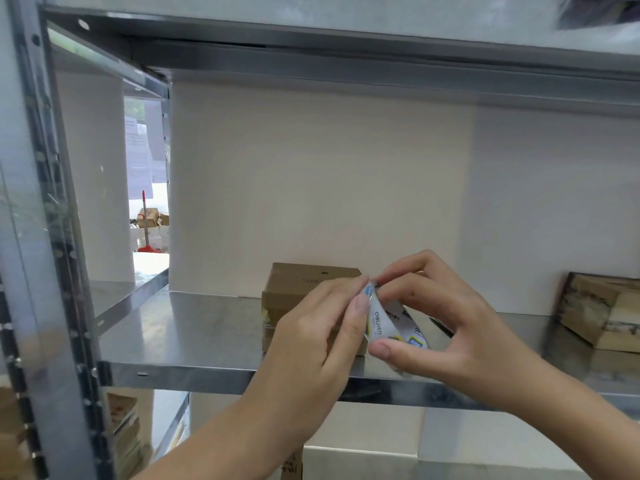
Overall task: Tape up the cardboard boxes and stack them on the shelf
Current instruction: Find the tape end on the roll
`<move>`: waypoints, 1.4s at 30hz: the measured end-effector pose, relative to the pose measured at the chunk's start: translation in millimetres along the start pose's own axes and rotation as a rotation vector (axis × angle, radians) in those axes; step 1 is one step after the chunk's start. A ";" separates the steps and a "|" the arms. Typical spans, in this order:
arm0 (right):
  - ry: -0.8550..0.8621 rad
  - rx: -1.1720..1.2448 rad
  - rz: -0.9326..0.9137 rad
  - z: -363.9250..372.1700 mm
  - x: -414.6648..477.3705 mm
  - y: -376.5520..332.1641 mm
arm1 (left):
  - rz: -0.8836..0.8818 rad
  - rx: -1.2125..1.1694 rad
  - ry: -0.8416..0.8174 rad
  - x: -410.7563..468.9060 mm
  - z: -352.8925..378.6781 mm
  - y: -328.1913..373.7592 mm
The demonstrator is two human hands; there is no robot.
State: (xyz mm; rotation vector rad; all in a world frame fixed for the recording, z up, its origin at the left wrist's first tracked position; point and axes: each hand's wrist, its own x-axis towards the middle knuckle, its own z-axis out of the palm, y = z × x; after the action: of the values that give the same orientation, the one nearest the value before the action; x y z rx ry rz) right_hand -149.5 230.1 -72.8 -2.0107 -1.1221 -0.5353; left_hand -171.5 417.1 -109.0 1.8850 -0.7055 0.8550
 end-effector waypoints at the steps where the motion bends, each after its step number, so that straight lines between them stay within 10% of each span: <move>1: 0.013 -0.001 -0.003 2.7 -0.2 -1.4 | 0.034 0.038 0.028 -1.8 -1.1 0.8; 13: 0.226 0.031 -0.028 28.9 -4.3 -15.2 | 0.308 0.254 0.283 -7.5 -9.0 -1.4; 22: 0.162 0.101 -0.008 31.1 -6.9 -13.4 | -0.139 -0.216 -0.093 18.6 -45.6 7.0; 42: 0.324 -0.005 -0.045 51.1 4.6 -7.3 | -0.261 -0.470 0.058 28.2 -35.3 4.7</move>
State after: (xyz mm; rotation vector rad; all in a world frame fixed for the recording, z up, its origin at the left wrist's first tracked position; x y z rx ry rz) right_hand -153.5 274.9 -98.7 -1.8245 -0.9678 -0.8527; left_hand -167.8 443.6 -72.3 1.4811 -0.5515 0.5192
